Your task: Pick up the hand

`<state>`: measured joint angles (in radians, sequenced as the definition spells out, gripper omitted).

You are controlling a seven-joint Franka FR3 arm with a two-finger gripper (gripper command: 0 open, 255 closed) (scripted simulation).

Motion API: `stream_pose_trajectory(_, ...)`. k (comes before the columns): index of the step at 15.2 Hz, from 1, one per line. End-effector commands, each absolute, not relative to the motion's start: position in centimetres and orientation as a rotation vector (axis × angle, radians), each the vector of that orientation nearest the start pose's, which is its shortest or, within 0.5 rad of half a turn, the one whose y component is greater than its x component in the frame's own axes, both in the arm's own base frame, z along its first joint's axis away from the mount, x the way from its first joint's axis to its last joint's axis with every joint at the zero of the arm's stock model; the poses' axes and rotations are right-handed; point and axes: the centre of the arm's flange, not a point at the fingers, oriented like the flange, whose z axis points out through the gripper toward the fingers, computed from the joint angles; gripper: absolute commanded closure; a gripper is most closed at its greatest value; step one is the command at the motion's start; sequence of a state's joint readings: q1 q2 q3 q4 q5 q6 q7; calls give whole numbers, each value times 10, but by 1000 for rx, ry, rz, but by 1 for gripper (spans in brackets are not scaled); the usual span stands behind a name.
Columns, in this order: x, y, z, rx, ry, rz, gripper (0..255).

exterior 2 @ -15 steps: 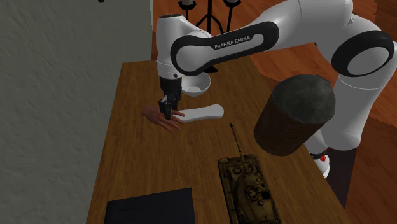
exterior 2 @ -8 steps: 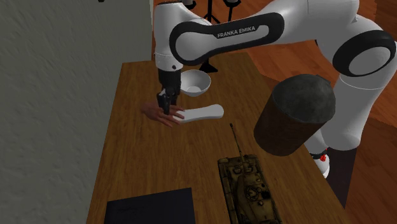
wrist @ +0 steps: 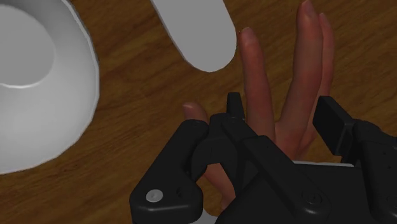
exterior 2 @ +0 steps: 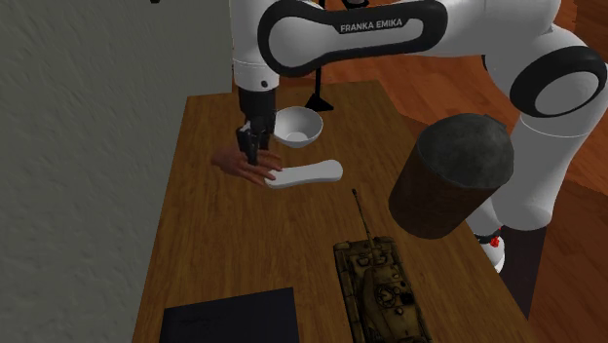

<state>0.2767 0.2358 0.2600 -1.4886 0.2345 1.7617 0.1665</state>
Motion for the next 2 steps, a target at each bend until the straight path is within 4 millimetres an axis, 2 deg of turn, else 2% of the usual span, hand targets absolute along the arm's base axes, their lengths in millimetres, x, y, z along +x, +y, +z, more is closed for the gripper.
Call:
stream_pose_trajectory(1,547,328,554,-2815,-458,83,255)
stream_pose_trajectory(2,547,328,554,-2815,-458,83,255)
